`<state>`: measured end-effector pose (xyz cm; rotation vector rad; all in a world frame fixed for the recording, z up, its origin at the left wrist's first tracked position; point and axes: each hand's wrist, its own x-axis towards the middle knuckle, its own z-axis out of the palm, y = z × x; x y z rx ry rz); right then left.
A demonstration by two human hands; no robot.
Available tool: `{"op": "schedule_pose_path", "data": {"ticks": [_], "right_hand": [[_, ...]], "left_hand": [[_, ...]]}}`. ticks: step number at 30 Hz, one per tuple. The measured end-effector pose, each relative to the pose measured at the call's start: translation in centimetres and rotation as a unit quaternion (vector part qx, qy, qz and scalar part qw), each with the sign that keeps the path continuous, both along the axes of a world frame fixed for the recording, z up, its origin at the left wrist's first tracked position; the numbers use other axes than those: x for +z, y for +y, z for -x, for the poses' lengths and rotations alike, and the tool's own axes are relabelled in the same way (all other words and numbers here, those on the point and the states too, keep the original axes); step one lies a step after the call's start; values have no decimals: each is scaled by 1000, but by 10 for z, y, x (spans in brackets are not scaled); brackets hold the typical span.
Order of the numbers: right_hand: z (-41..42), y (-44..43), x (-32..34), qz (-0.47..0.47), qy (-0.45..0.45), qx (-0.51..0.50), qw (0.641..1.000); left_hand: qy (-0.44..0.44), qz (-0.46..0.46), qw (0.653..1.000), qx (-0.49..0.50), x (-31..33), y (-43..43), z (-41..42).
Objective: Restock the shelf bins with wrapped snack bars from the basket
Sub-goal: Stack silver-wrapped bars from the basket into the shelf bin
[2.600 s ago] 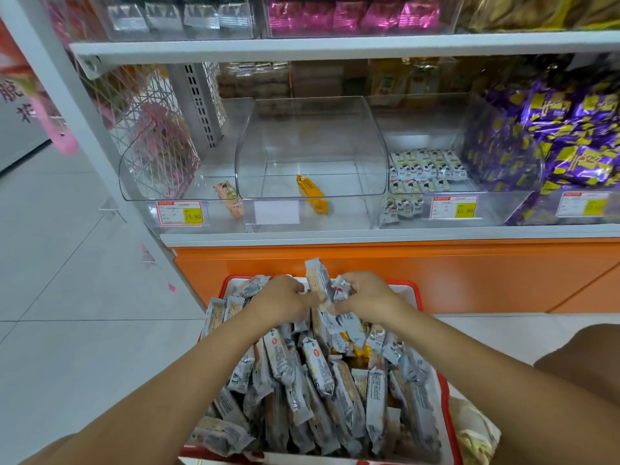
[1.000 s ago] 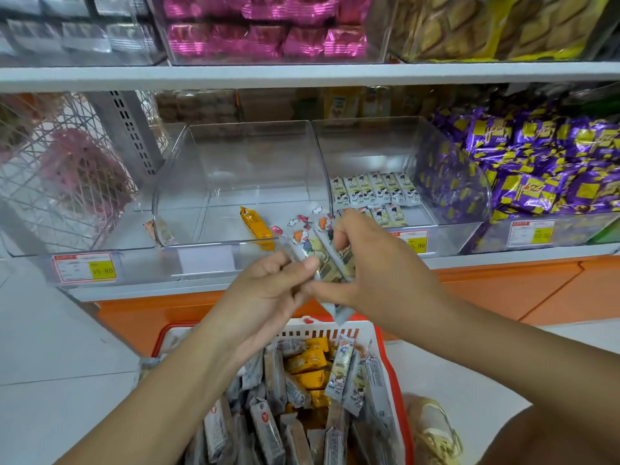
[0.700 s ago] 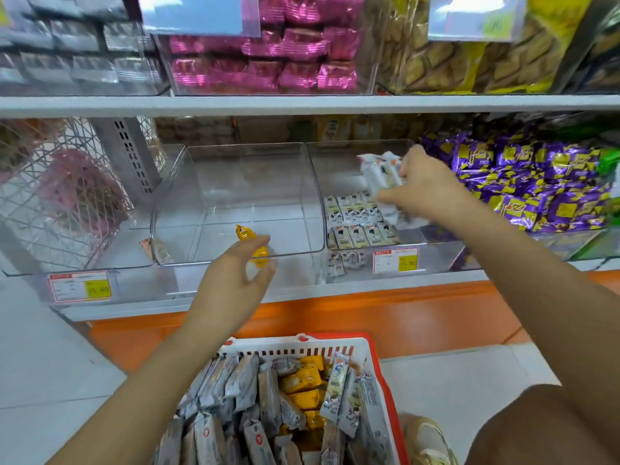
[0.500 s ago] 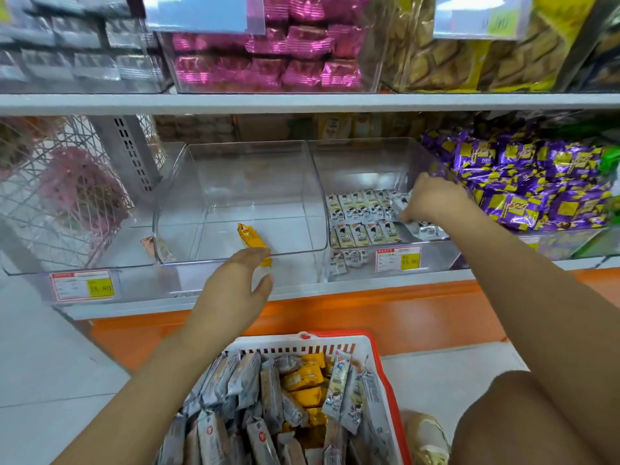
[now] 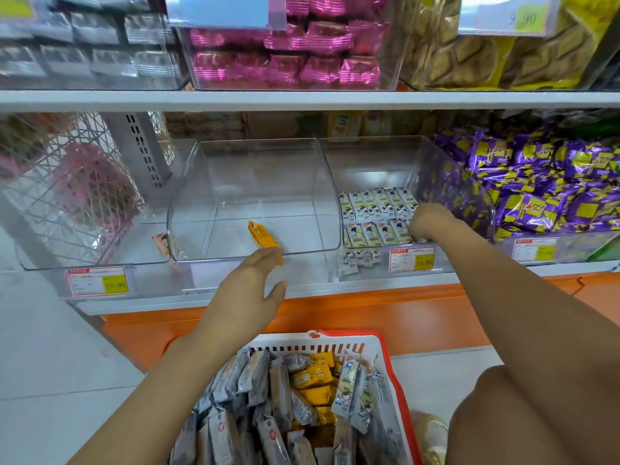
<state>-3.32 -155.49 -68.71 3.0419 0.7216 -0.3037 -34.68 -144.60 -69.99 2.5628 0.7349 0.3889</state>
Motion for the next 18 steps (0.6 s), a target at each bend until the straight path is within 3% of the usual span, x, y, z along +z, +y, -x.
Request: {"op": "schedule_pose_path", "data": {"ticks": [6,9,12,15,18], "right_hand": [[10,-10,14,2,48,48,998],[14,-14,24,12,21,61,998],[23,-20,33,-96,-49,62,992],[54,-28,44,-197,-101,127,967],[103,-34,45,-215,-107,226,944]], "left_hand": [[-4,-4,1000,-3,-2,0,0],[2,-6,1000,-10,-4,-3,3],[-7,-7,1000,-16,-5,-9,12],[-35,11,999,-6,-9,-16,26],[27,21,999,-20,-21,-22,40]]}}
